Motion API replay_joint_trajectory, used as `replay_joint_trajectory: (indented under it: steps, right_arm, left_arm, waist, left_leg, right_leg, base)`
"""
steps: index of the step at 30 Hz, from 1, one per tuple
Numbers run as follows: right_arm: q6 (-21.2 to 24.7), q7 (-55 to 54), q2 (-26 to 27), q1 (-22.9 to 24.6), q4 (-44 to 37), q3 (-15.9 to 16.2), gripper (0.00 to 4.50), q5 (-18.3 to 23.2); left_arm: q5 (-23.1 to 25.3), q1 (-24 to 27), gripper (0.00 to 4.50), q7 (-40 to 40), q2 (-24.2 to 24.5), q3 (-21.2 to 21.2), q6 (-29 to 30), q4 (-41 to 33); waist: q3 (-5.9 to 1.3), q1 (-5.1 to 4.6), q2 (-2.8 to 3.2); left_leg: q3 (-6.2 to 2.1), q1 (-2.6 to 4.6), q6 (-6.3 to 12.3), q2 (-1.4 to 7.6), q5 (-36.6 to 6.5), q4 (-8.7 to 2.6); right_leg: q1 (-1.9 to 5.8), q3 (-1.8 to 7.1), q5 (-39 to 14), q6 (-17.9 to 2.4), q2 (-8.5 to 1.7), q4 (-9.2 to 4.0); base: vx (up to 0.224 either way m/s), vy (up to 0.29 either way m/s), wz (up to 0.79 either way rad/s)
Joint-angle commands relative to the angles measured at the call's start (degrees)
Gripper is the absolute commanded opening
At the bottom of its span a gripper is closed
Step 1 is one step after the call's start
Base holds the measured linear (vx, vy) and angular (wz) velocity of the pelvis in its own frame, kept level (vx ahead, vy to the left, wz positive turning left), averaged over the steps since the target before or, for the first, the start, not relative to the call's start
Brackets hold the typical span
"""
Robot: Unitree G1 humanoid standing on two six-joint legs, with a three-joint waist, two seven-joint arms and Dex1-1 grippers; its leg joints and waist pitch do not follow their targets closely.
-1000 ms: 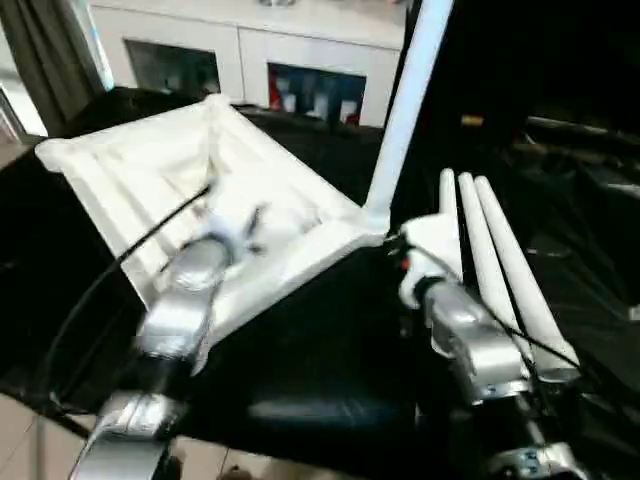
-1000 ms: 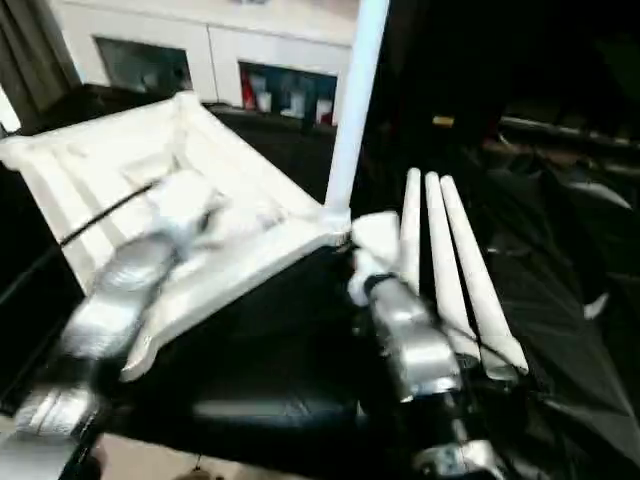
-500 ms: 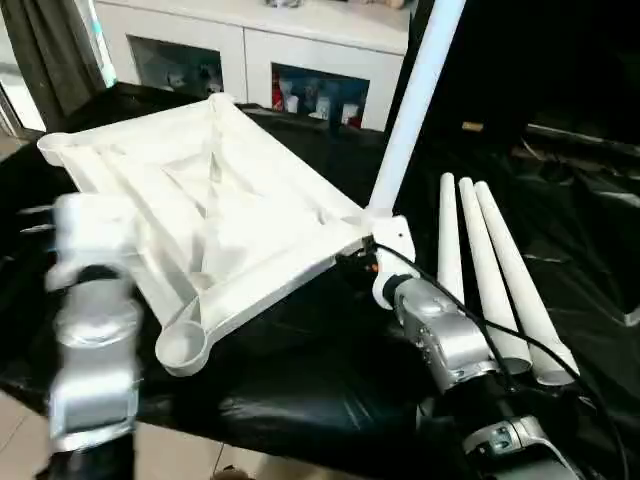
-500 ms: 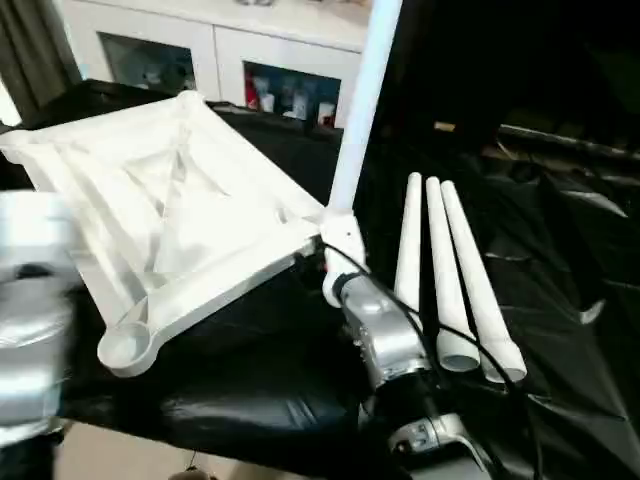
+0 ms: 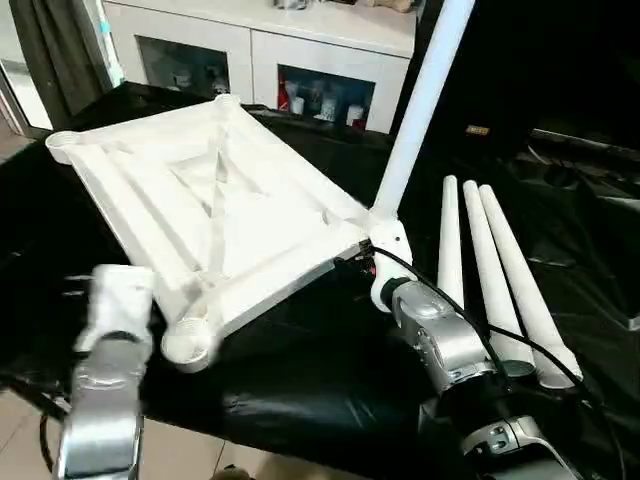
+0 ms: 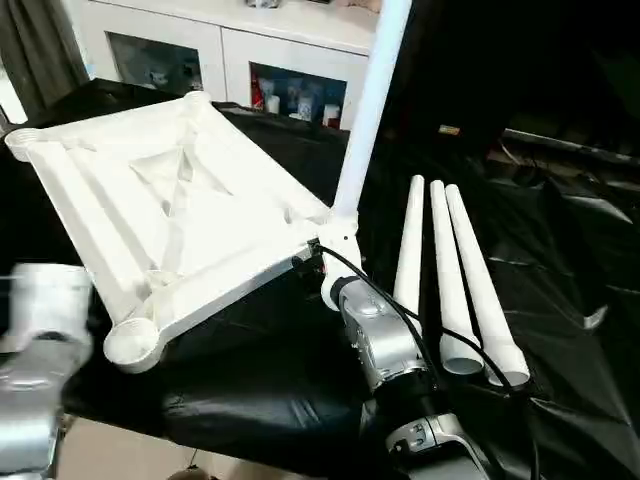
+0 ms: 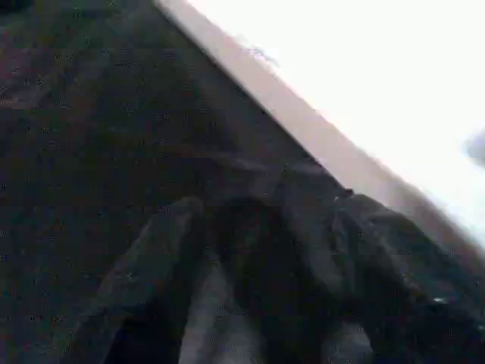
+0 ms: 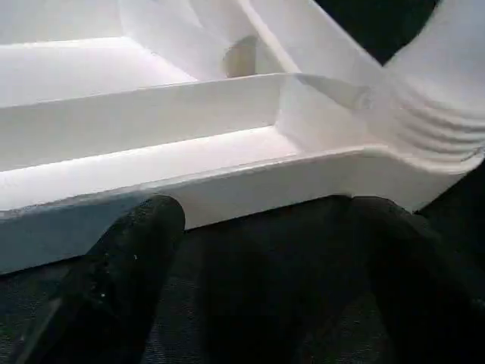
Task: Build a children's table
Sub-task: Rotate table base, then pick table leg
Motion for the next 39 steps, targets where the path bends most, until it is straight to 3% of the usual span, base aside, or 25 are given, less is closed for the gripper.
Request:
replay_joint_trajectory:
  steps: [1, 5, 6, 8, 11, 12, 13, 16, 17, 19, 21, 23, 27, 31, 32, 33, 36, 39]
  right_arm:
    - [0.9, -0.4, -0.8, -0.7, -2.0, -0.8, 3.90, -0.6]
    - [4.7, -0.9, -2.3, 0.1, -6.1, -0.7, 3.90, -1.6]
    - [10.3, -1.2, -4.0, 0.9, -10.7, -0.8, 3.90, -2.4]
    - [12.7, -1.4, -4.7, 1.3, -12.6, -1.0, 3.90, -2.6]
    - [19.0, -2.0, -6.6, 2.1, -18.8, -4.8, 3.90, -0.9]
    - [21.2, -2.6, -6.9, 2.0, -20.3, -6.6, 3.90, 0.2]
    - [24.0, -3.4, -7.3, 1.7, -21.9, -8.5, 4.18, 0.8]
    - [28.9, -4.7, -7.8, 0.8, -24.4, -11.3, 4.30, 1.2]
    - [32.9, -5.1, -8.4, -0.1, -26.3, -13.0, 4.40, 1.2]
    - [36.5, -5.3, -8.6, -0.6, -28.0, -14.3, 4.40, 1.3]
    - [40.1, -6.0, -8.2, -1.4, -29.0, -16.0, 4.40, 1.5]
    - [43.8, -6.6, -8.0, -2.4, -28.8, -18.1, 4.40, 2.1]
    - [51.4, -5.2, -8.5, -5.1, -24.3, -22.0, 4.40, 5.6]
    - [53.4, -3.2, -8.6, -6.5, -21.0, -22.9, 4.40, 6.8]
    - [53.8, -3.0, -8.7, -6.9, -20.2, -22.8, 4.40, 6.8]
    - [54.5, -2.8, -8.8, -7.7, -18.8, -22.8, 4.40, 6.9]
    - [56.3, -2.9, -9.7, -9.8, -13.9, -21.5, 4.40, 6.6]
    - [55.9, -3.2, -9.8, -10.7, -10.6, -21.3, 4.40, 6.3]
  left_arm:
    - [-2.2, 0.0, 3.06, -4.1, 0.7, -4.3, 1.9, -1.8]
    - [-3.6, -0.7, 3.06, -8.4, 1.6, -7.5, 2.5, -3.1]
    - [-4.6, -1.8, 3.06, -11.0, 2.1, -9.9, 2.7, -3.1]
    - [-5.1, -2.2, 3.06, -12.1, 2.4, -11.1, 2.6, -2.9]
    - [-5.1, -4.8, 3.06, -14.7, 2.3, -16.1, -1.7, 0.3]
    - [-5.3, -5.7, 3.06, -15.4, 2.0, -17.7, -2.4, 1.7]
    - [-5.4, -6.6, 3.07, -16.0, 1.5, -19.2, -3.4, 3.1]
    - [-5.7, -8.1, 3.07, -16.7, 0.4, -20.7, -5.0, 5.6]
    - [-5.9, -9.1, 3.07, -17.3, -0.3, -21.9, -5.9, 7.2]
    - [-6.1, -9.4, 3.07, -17.8, -0.2, -22.8, -6.4, 7.5]
    - [-6.4, -9.7, 3.07, -18.3, 0.3, -23.1, -6.6, 7.3]
    - [-6.6, -9.7, 3.07, -19.5, 1.7, -23.1, -6.7, 5.9]
    - [-9.8, -9.6, 3.07, -27.2, 7.4, -22.8, -8.2, 0.4]
    - [-12.6, -10.3, 3.07, -31.4, 9.9, -21.6, -8.2, -2.7]
    - [-13.1, -10.5, 3.07, -32.1, 10.4, -21.4, -8.2, -3.2]
    - [-14.1, -10.9, 3.07, -33.3, 11.1, -21.1, -8.1, -4.0]
    - [-17.4, -11.9, 3.07, -37.2, 13.5, -20.8, -7.8, -6.7]
    - [-19.8, -12.1, 3.07, -40.3, 14.9, -20.8, -6.7, -8.9]
  waist:
    - [-3.22, -0.08, 1.38]
    - [-3.17, -0.13, 1.28]
    - [-3.20, -0.39, 0.73]
    - [-3.20, 0.02, 0.99]
    - [-3.08, -0.25, 0.83]
    - [-3.11, -0.30, 0.88]
    - [-3.33, -0.26, 0.86]
    - [-3.35, -0.78, 1.29]
    - [-3.42, -0.99, 1.18]
    - [-3.52, -1.11, 0.92]
    - [-3.60, -1.51, 1.37]
    - [-3.61, -1.95, 1.41]
    - [-3.57, -1.89, 1.64]
    - [-3.56, -1.77, 1.38]
    - [-3.49, -1.69, 1.65]
    - [-3.57, -1.69, 1.54]
    - [-3.43, -1.70, 0.94]
    - [-3.47, -1.54, 1.01]
  left_leg:
    - [-2.06, 0.66, -0.63, 4.16, -16.3, -4.34]
    - [-2.00, 0.66, -0.81, 4.09, -14.7, -4.36]
    - [-1.86, 0.62, -0.74, 4.10, -14.1, -4.32]
    - [-1.80, 1.04, -0.59, 4.04, -13.2, -4.23]
    - [-1.79, 0.79, -0.50, 3.83, -13.0, -4.28]
    - [-1.78, 1.15, -0.67, 3.88, -13.3, -4.29]
    - [-1.83, 0.98, -0.84, 3.91, -12.9, -4.18]
    - [-1.81, 0.76, -1.40, 3.80, -12.6, -4.20]
    - [-1.76, 0.79, -1.29, 3.65, -12.3, -4.05]
    - [-1.74, 0.66, -0.88, 3.56, -11.4, -3.93]
    - [-1.69, 0.61, -0.49, 3.52, -10.4, -3.79]
    - [-1.67, 0.74, -0.39, 3.57, -10.4, -3.77]
    - [-1.61, 0.83, -0.57, 3.62, -9.6, -3.73]
    - [-1.45, 0.85, -1.05, 3.63, -9.2, -3.66]
    - [-1.39, 0.88, -1.22, 3.58, -9.2, -3.66]
    - [-1.43, 0.89, -1.46, 3.62, -9.1, -3.64]
    - [-1.28, 0.85, -1.53, 3.46, -8.9, -3.62]
    - [-1.20, 0.85, -1.89, 3.42, -8.4, -3.52]
  right_leg:
    - [2.18, 5.01, -16.4, -2.6, -6.60, -4.46]
    - [2.30, 5.08, -14.9, -2.6, -6.30, -4.11]
    - [2.34, 5.14, -14.7, -2.4, -6.26, -4.09]
    - [2.16, 5.25, -14.6, -1.8, -6.22, -4.00]
    - [2.32, 5.29, -16.6, -0.3, -6.10, -4.47]
    - [2.16, 5.31, -17.1, 0.1, -6.12, -4.52]
    - [2.34, 5.28, -16.7, 0.1, -6.24, -4.35]
    - [2.50, 5.31, -15.8, 0.0, -6.03, -4.35]
    - [2.54, 5.34, -15.7, 0.0, -5.97, -4.31]
    - [2.73, 5.35, -15.9, 0.1, -6.07, -4.33]
    - [2.74, 5.33, -15.6, -0.3, -6.06, -4.30]
    - [2.70, 5.27, -15.4, -1.1, -5.85, -4.30]
    - [2.68, 5.28, -14.5, -2.4, -5.88, -3.95]
    - [2.73, 5.34, -14.1, -3.3, -5.99, -3.73]
    - [2.62, 5.39, -14.6, -3.7, -5.98, -3.75]
    - [2.72, 5.42, -14.5, -3.8, -6.06, -3.60]
    - [2.69, 5.45, -16.1, -3.6, -6.07, -3.68]
    - [2.68, 5.55, -16.8, -3.4, -6.22, -3.52]
  base:
    - [0.000, 0.000, 0.00]
    - [0.000, 0.000, 0.00]
    - [0.000, 0.000, 0.00]
    - [0.000, 0.000, 0.00]
    - [0.000, 0.000, 0.00]
    - [0.000, 0.000, 0.00]
    - [0.000, 0.000, 0.00]
    - [0.000, 0.000, 0.00]
    - [0.000, 0.000, 0.00]
    - [0.000, 0.000, 0.00]
    - [0.000, 0.000, 0.00]
    - [0.000, 0.000, 0.00]
    - [0.000, 0.000, 0.00]
    - [0.000, 0.000, 0.00]
    - [0.000, 0.000, 0.00]
    - [0.000, 0.000, 0.00]
    - [0.000, 0.000, 0.00]
    - [0.000, 0.000, 0.00]
